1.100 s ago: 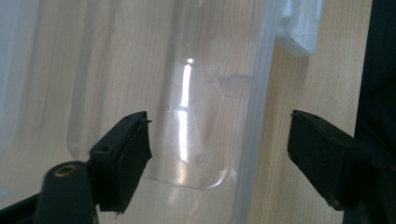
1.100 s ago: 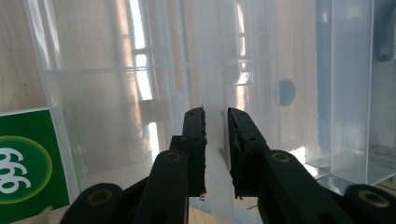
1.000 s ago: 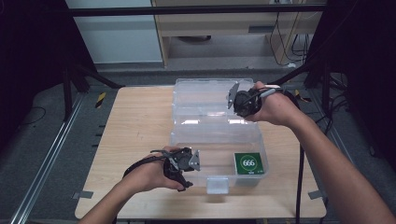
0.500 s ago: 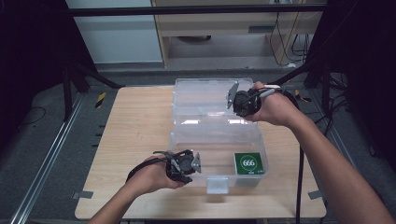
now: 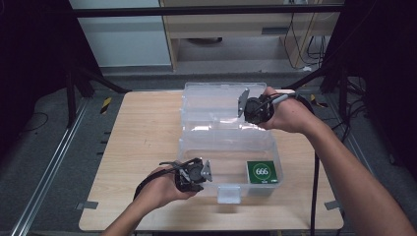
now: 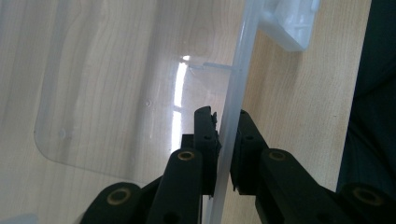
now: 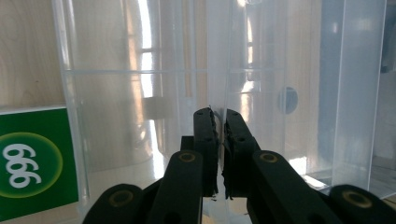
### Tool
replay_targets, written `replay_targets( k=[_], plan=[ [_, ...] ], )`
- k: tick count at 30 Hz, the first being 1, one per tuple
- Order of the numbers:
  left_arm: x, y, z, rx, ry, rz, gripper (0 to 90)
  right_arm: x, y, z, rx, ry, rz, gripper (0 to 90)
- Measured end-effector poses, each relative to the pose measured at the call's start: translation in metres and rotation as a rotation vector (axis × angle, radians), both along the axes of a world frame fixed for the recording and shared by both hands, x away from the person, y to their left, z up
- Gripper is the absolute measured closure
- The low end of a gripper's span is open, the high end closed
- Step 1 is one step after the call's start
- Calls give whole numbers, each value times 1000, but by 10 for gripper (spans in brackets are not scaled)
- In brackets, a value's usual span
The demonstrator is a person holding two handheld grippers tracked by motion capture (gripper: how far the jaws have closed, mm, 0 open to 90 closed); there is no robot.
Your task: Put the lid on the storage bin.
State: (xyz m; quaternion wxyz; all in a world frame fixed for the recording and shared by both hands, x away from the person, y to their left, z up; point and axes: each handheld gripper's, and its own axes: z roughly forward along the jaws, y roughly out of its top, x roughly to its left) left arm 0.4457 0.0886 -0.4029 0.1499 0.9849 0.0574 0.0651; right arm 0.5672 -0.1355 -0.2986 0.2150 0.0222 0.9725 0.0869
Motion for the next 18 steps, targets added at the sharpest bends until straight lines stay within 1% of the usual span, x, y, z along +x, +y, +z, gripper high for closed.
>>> replay_targets(
  k=[4, 9, 12, 13, 14, 17, 18],
  plan=[
    [-1, 0, 0, -5, 0, 16, 821, -5, 1, 2, -4, -4, 7, 865],
    [-2, 0, -2, -4, -8, 22, 819, -14, 4, 6, 4, -5, 24, 870],
    [-2, 0, -2, -4, -7, 28, 817, -23, 4, 8, -1, -16, 36, 869],
    [-2, 0, -2, -4, -7, 28, 816, -23, 4, 8, -1, -16, 36, 869],
    [-2, -1, -2, -6, -7, 40, 815, -29, 4, 9, -4, -25, 40, 868],
    [-2, -1, -2, -7, -5, 41, 813, -38, 3, 9, 10, -33, 44, 868],
    [-2, 0, -3, -14, -7, 44, 812, -41, 3, 9, 9, -37, 47, 867]
  ],
)
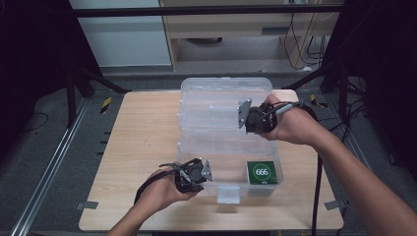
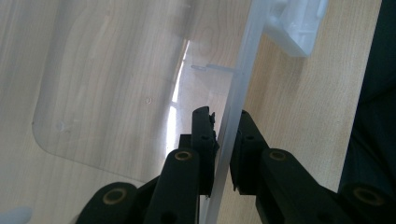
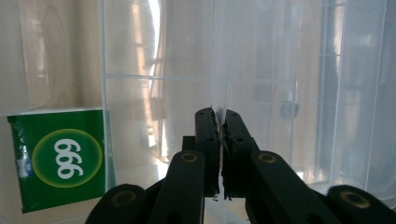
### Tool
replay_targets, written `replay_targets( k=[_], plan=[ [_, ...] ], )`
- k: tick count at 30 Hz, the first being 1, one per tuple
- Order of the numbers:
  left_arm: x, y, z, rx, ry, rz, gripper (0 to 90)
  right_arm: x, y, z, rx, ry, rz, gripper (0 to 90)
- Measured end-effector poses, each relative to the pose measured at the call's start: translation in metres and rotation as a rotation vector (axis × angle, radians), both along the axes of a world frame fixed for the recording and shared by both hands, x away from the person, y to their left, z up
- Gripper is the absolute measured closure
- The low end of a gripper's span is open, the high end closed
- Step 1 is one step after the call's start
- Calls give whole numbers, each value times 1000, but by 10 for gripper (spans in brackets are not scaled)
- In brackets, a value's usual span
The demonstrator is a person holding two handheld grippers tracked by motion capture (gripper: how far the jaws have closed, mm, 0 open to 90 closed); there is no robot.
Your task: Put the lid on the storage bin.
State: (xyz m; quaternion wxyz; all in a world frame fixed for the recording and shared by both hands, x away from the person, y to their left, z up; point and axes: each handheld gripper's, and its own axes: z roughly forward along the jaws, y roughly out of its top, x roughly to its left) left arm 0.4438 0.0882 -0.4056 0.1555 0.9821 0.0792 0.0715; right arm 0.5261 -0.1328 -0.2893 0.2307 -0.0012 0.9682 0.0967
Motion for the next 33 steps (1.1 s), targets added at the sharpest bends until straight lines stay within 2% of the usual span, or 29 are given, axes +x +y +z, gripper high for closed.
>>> replay_targets(
  k=[5, 9, 13, 21, 24, 28, 31, 33],
  plan=[
    [1, 0, 0, -4, -4, 15, 804, -7, 0, 0, -3, -13, 11, 863],
    [4, -2, -1, -13, -15, 23, 803, 1, -1, 0, -2, -15, -13, 859],
    [5, -4, -1, -15, -22, 35, 803, 8, -3, -2, 31, -19, -32, 859],
    [4, -5, -2, -25, -30, 49, 799, -10, -4, -2, 44, -42, 1, 863],
    [4, -4, -1, -17, -36, 44, 798, -19, -5, -4, 54, -43, 6, 863],
    [4, -5, -2, -28, -36, 54, 796, -28, -8, -6, 62, -44, 17, 862],
    [4, -4, -2, -16, -40, 48, 795, -35, -9, -8, 64, -49, 24, 859],
    [3, -5, -3, -38, -37, 63, 794, -39, -11, -10, 72, -49, 20, 858]
  ],
)
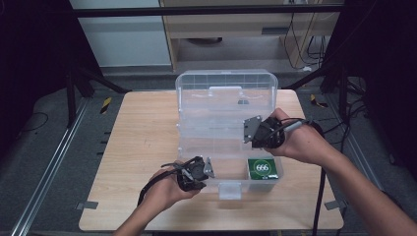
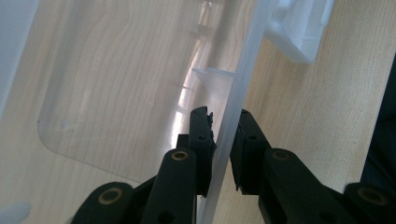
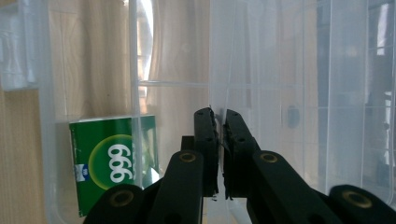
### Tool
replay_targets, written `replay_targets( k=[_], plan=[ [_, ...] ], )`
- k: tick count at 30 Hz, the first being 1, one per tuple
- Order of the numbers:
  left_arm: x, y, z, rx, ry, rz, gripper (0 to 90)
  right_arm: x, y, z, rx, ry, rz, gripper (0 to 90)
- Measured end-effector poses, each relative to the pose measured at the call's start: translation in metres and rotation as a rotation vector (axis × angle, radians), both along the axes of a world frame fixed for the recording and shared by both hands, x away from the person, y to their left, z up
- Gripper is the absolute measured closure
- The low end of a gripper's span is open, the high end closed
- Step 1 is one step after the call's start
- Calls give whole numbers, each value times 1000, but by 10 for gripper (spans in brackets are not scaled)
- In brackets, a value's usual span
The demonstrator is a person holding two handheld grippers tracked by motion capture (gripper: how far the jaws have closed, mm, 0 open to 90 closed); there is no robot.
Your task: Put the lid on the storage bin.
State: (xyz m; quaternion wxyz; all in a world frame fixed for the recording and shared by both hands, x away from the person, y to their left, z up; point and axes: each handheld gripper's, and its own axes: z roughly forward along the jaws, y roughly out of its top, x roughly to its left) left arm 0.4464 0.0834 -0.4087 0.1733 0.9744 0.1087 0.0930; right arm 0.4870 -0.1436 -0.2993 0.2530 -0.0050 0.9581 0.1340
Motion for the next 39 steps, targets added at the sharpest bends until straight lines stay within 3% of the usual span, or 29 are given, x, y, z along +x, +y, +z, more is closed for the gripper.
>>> replay_targets(
  k=[1, 2, 4, 8, 9, 36, 37, 38, 39],
  plan=[
    [0, 0, 0, -3, 0, 3, 794, -1, -1, -1, 1, -2, 4, 857],
    [-5, 0, -1, -11, 27, 55, 793, -2, -2, -1, 6, -3, 1, 857],
    [-6, 0, -1, -16, 30, 68, 792, -5, -3, -3, 14, -3, 3, 855],
    [-5, 0, -2, -14, 22, 60, 791, -9, -4, -5, 23, -6, 11, 851],
    [0, 0, 0, 6, -11, -8, 791, -10, -4, -6, 20, -8, 11, 850],
    [-3, 1, -1, 4, -26, -15, 785, -26, -10, -17, 42, 12, 32, 836],
    [-7, 1, -2, -12, -7, 39, 784, -26, -10, -17, 42, 13, 31, 835],
    [-3, 1, -1, 4, -27, -16, 784, -26, -10, -17, 42, 13, 32, 835],
    [-3, 1, -1, 4, -27, -17, 784, -26, -10, -17, 43, 13, 33, 835]
  ],
)
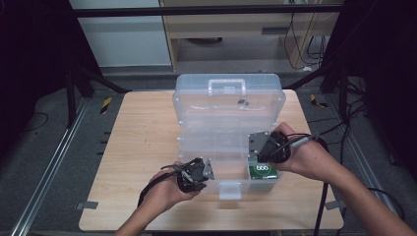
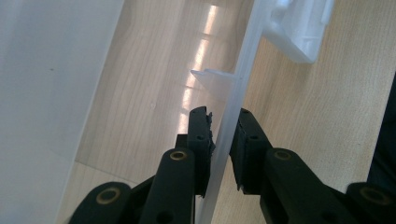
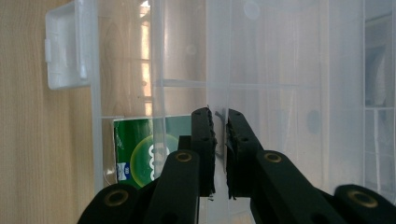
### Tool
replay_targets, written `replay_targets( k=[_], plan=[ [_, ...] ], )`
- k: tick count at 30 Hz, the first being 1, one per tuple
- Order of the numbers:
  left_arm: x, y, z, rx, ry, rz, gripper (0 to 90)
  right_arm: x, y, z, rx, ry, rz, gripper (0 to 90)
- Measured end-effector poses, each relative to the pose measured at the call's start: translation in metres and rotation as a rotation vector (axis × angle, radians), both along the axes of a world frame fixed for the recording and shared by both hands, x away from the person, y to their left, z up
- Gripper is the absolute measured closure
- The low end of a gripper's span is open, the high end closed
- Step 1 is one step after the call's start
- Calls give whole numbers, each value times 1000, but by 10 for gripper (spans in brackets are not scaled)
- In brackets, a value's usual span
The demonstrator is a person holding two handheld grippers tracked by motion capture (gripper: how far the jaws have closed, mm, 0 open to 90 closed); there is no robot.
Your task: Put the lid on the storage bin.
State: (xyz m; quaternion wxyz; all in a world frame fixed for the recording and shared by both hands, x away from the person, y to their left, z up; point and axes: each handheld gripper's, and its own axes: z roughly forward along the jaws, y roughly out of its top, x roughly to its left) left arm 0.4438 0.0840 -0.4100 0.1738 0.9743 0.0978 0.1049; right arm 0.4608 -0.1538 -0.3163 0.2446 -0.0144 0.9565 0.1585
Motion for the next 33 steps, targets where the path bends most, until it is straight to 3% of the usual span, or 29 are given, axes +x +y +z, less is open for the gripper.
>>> replay_targets(
  k=[1, 4, 10, 11, 17, 19, 21, 26, 28, 31, 33],
  plan=[
    [-5, 0, -1, -17, 19, 56, 784, 0, 0, 0, 0, 0, 0, 834],
    [-6, 0, -2, -21, 19, 65, 784, 0, 0, 0, -2, 1, 1, 834],
    [-6, 1, -2, -21, 7, 50, 782, 0, 0, 0, -10, 9, 2, 835],
    [-2, 1, -1, -1, -21, -10, 782, -1, 0, 0, -9, 11, 1, 834],
    [-4, 1, -1, 9, -48, -24, 771, 0, -1, 0, -5, 15, 0, 832],
    [-7, 3, 1, -12, -68, -12, 708, 0, -1, 0, -3, 13, 3, 831],
    [-11, 6, 8, -42, -71, -9, 616, 0, -2, 0, 1, 12, -1, 830],
    [-26, 14, 36, -171, -95, -2, 555, -1, -4, 0, 2, 11, 4, 828],
    [-29, 17, 48, -219, -104, 1, 551, -1, -4, -1, 4, 9, 2, 827],
    [-32, 26, 70, -332, -125, 32, 595, -2, -4, -1, 2, 6, 5, 825],
    [-29, 33, 82, -364, -140, 55, 652, -2, -4, -1, 3, 6, 5, 824]
  ],
)
